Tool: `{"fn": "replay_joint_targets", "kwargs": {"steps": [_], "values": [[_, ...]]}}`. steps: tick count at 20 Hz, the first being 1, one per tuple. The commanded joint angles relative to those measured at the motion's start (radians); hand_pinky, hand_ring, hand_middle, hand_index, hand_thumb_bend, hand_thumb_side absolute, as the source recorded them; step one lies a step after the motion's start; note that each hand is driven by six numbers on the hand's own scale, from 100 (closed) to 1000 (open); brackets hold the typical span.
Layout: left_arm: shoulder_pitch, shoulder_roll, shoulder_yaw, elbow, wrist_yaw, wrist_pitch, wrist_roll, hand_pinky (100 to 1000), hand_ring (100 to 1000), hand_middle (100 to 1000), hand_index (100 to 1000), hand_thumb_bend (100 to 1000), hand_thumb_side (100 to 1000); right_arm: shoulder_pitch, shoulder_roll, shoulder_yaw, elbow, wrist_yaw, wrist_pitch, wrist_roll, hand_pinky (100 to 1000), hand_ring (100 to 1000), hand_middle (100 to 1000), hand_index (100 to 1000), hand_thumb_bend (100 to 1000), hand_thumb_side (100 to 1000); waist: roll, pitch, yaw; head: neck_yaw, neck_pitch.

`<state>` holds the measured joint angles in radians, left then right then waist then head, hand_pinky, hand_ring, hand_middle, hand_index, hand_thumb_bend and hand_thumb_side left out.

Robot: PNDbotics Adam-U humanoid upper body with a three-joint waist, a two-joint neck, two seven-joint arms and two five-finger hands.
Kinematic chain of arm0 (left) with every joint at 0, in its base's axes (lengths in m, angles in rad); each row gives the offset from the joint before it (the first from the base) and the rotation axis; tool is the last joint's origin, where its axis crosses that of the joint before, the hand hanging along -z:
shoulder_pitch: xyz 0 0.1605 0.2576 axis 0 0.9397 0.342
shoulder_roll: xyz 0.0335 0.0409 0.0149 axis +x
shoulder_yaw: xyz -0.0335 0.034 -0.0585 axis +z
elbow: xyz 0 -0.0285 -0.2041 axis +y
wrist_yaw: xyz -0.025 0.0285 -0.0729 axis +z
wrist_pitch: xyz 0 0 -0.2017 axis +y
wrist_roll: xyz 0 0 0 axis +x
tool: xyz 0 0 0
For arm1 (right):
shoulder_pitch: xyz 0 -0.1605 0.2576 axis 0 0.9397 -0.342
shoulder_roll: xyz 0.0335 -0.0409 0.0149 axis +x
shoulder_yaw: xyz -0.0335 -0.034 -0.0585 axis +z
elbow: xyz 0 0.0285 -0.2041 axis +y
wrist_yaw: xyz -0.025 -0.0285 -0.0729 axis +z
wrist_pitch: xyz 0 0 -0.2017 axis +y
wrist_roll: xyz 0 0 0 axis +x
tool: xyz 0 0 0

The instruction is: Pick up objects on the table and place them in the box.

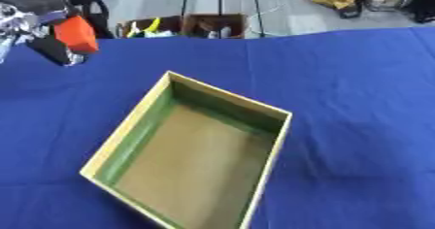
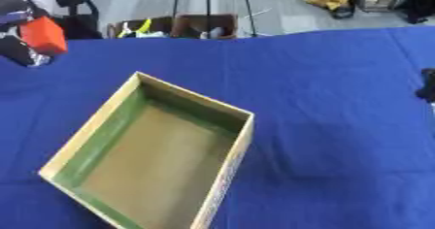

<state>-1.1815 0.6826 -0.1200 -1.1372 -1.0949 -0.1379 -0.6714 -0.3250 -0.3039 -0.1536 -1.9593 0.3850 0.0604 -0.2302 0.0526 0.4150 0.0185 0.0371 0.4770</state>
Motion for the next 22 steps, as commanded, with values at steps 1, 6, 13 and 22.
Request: {"fn": "replay_joint_targets", "kwargs": {"steps": [1,6,13,22], "values": [[-0.004,0.053,-0.03,-0.122,0.061,0.004,-0.044,441,541,526,551,100,349,-0.004,-0.006,-0.002,-0.01,-0.004,-0.005,0.0,673,625,513,730,503,1000,-0.002,-0.039,0.006,-0.01,0.013],[0.025,0.058,-0.095,-0.298,0.213,0.018,-0.123,432,536,524,523,100,368,-0.005,0.002,0.001,-0.012,-0.009,-0.007,0.002,673,626,514,730,499,1000,-0.004,-0.068,0.02,-0.031,0.031],[0.038,0.037,-0.168,-0.447,0.426,0.077,-0.196,409,527,510,496,100,375,-0.006,0.012,0.004,-0.013,-0.015,-0.01,0.002,673,626,516,730,496,1000,-0.006,-0.104,0.031,-0.077,0.068],[0.044,0.011,-0.266,-0.53,0.583,0.167,-0.234,400,526,505,472,100,382,-0.013,0.019,0.01,-0.016,-0.022,-0.016,0.009,675,628,518,732,499,1000,-0.008,-0.12,0.031,-0.08,0.073]]}}
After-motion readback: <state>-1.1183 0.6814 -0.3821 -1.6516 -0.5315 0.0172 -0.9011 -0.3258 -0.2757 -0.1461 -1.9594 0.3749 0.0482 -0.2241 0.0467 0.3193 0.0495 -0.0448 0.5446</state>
